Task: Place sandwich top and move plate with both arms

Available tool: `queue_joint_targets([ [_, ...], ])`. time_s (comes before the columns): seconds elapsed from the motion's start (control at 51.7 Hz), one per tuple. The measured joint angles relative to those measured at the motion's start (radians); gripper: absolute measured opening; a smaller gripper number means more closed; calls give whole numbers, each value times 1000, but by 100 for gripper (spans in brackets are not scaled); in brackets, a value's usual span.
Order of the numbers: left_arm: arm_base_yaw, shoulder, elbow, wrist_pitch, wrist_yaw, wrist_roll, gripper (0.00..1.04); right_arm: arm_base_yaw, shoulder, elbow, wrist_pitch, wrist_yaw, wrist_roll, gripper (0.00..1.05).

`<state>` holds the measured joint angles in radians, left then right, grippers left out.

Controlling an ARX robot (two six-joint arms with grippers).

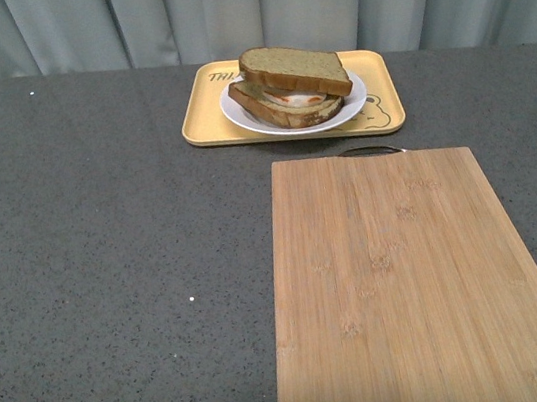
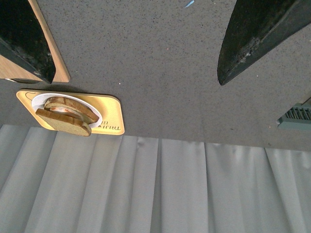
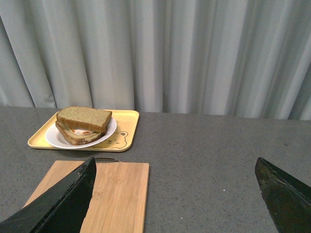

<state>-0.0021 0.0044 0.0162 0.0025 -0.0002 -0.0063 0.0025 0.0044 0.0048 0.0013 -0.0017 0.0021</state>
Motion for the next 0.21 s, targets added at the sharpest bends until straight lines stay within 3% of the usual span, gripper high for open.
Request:
queue_joint_targets([
  [0.213,0,0,0,0,0,0,98,0,0,0,0,0,0,95],
])
